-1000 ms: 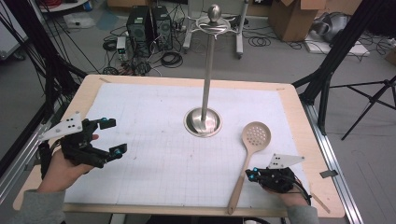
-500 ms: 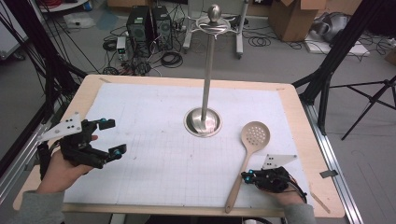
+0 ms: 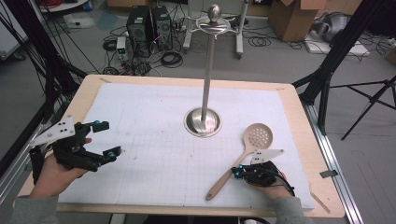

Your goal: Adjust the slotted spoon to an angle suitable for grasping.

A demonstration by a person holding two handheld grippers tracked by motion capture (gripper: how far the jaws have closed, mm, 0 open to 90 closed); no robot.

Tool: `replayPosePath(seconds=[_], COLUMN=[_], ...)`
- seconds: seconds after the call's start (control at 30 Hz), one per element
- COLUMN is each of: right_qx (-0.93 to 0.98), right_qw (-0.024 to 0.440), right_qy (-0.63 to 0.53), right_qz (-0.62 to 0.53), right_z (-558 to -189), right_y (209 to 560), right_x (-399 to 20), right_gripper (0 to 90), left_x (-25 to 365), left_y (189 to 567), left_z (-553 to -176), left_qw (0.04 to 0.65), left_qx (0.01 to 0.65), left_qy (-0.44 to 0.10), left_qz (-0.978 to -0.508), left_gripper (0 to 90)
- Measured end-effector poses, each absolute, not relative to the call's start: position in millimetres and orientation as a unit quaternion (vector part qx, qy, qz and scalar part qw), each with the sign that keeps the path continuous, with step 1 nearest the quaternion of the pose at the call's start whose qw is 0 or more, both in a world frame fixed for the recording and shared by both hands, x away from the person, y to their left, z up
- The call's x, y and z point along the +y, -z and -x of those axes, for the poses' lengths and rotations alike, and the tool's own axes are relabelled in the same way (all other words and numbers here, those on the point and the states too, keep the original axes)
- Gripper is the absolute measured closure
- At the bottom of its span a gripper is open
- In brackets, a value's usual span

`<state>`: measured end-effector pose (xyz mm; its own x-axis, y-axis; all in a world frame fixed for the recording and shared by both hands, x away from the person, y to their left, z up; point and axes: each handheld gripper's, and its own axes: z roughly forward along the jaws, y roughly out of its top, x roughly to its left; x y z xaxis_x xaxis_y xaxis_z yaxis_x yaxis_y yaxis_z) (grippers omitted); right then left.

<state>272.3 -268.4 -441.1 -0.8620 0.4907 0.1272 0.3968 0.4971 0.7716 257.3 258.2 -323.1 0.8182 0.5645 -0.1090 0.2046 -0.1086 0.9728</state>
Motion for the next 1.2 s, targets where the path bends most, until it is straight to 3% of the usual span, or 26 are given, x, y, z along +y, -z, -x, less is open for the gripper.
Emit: replayPosePath(seconds=[1.2], right_qx=[0.858], right_qw=[0.102], right_qy=[-0.426], right_qz=[-0.269], right_z=[-313], right_y=[443], right_x=[-220], right_gripper=[90.0], left_x=[285], left_y=[328], left_z=[-237], left_qw=[0.598], left_qx=[0.289], left_qy=[-0.171], left_qz=[-0.728], left_gripper=[1.7])
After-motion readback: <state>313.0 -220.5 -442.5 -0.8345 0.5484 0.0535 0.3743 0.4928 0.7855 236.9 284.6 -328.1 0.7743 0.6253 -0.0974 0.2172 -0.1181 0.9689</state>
